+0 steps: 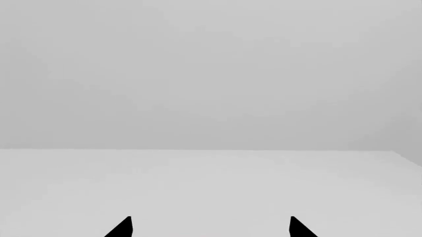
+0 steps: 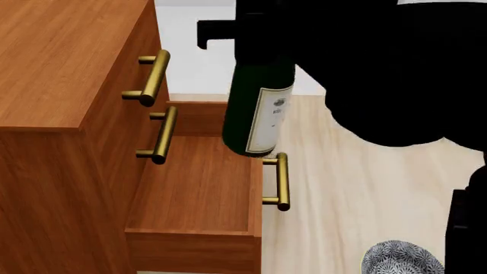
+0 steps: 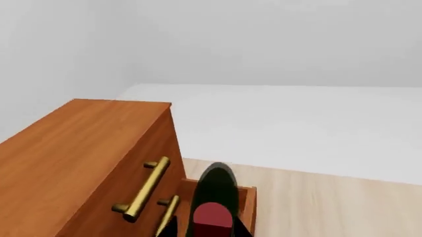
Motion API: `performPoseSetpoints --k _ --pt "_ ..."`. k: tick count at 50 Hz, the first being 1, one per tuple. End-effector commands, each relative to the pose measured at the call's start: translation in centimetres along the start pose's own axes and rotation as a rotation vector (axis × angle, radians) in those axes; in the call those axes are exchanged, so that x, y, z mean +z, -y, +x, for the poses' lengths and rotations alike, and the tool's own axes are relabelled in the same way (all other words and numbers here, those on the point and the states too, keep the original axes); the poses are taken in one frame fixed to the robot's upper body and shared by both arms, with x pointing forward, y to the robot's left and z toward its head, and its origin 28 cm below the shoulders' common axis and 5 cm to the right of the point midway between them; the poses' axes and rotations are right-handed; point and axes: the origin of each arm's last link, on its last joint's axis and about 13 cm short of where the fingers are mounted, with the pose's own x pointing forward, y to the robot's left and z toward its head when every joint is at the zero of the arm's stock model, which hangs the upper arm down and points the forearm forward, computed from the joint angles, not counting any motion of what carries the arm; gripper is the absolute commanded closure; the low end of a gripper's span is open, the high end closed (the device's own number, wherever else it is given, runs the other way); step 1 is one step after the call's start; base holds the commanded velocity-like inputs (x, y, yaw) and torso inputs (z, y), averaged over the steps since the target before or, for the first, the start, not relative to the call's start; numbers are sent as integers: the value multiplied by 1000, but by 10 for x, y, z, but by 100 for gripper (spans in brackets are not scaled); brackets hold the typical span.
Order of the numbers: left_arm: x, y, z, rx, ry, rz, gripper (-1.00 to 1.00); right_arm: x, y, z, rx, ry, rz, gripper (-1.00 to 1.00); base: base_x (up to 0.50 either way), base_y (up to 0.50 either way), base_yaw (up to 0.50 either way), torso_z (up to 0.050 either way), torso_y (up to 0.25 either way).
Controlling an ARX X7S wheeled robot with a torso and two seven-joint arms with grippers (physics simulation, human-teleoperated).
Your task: Put the wine bottle in the bottom drawer of the cabinet.
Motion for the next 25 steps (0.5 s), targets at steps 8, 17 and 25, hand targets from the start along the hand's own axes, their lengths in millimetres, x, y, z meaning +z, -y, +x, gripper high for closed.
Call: performPoseSetpoints --k 8,17,25 --pt "-1 0 0 -1 0 0 -100 34 -22 25 43 -235 83 100 0 0 0 0 0" --pt "-2 0 1 0 1 -3 -100 37 -25 45 3 -326 78 100 1 0 0 0 0" --pt "-1 1 1 -4 0 1 -100 44 -26 66 19 -369 79 100 0 0 0 0 1"
